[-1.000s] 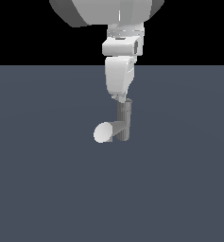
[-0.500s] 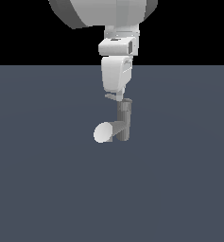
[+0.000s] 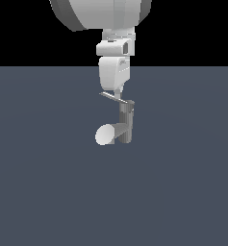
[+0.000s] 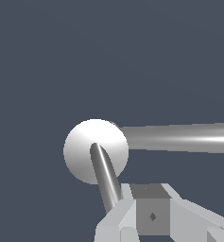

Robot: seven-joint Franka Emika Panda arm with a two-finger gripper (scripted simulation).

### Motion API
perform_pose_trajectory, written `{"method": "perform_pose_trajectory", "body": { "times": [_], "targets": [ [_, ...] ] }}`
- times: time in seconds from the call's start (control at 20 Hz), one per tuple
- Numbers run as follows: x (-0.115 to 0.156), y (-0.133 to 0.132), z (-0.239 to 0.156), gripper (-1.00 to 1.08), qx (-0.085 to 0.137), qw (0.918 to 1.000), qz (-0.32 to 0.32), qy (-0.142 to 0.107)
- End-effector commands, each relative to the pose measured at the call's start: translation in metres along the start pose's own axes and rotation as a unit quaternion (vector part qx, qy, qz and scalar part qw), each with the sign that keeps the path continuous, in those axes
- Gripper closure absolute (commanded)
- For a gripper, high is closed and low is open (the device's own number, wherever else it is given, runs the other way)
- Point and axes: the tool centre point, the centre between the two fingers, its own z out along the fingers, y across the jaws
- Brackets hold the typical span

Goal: Turn on the faucet by rotating a designated handle.

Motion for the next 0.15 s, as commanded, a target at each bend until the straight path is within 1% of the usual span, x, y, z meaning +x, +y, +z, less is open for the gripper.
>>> {"method": "perform_pose_trajectory", "body": {
  "times": [0.0, 0.1],
  "targets": [
    [-0.0516, 0.014, 0.017, 1.08, -0.014, 0.9991, -0.039, -0.005],
    [-0.0556, 0.013, 0.0177, 1.08, -0.015, 0.999, -0.041, -0.005]
  ]
}}
